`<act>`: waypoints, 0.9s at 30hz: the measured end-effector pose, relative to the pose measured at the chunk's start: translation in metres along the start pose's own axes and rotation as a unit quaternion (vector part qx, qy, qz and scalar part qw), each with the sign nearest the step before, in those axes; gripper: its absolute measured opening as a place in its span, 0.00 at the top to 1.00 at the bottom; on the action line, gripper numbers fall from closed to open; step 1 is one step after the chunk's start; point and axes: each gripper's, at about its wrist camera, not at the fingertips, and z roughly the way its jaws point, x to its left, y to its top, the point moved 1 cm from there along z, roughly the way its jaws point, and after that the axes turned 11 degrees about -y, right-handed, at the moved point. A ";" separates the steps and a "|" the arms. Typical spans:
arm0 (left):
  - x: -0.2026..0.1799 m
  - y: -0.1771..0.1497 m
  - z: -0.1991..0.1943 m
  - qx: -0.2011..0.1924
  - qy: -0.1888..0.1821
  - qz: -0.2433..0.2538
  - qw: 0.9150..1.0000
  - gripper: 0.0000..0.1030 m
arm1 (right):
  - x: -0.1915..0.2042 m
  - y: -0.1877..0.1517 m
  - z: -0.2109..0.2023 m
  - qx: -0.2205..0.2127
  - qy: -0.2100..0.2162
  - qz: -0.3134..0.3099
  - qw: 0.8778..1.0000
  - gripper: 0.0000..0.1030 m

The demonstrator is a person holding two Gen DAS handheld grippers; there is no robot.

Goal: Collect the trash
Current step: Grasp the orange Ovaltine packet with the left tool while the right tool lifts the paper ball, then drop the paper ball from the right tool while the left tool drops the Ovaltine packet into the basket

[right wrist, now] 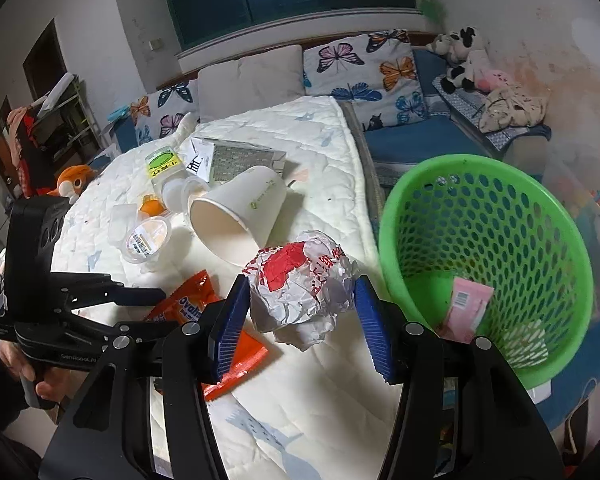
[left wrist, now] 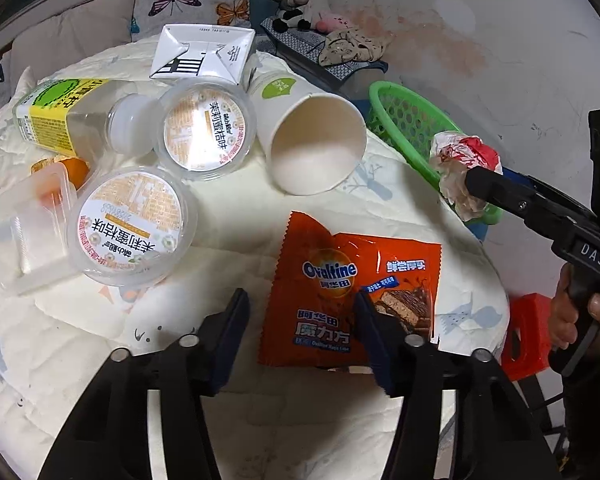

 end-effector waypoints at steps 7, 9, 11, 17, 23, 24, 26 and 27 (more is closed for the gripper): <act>-0.006 -0.005 0.002 0.000 0.009 0.021 1.000 0.80 | -0.002 -0.005 -0.004 -0.002 -0.007 0.003 1.000 0.47; -0.006 -0.006 0.002 -0.003 0.011 0.023 1.000 0.84 | -0.003 -0.005 -0.005 -0.004 -0.011 0.004 1.000 0.47; -0.005 -0.005 0.004 -0.004 0.011 0.023 1.000 0.87 | -0.005 -0.005 -0.007 -0.005 -0.013 0.008 1.000 0.47; -0.010 -0.005 -0.007 -0.015 0.006 0.024 1.000 0.91 | -0.015 -0.008 -0.016 -0.013 -0.023 0.019 0.999 0.47; -0.024 0.004 -0.027 -0.035 -0.005 0.038 0.999 0.92 | -0.034 -0.009 -0.021 -0.016 -0.041 0.036 0.998 0.47; -0.026 0.005 -0.030 -0.038 -0.009 0.040 0.998 0.92 | -0.038 -0.009 -0.022 -0.017 -0.044 0.040 0.998 0.47; -0.033 0.012 -0.037 -0.046 -0.017 0.046 0.998 0.92 | -0.047 -0.008 -0.023 -0.019 -0.052 0.046 0.997 0.47; -0.035 0.015 -0.040 -0.050 -0.021 0.049 0.997 0.92 | -0.051 -0.007 -0.024 -0.021 -0.056 0.048 0.997 0.47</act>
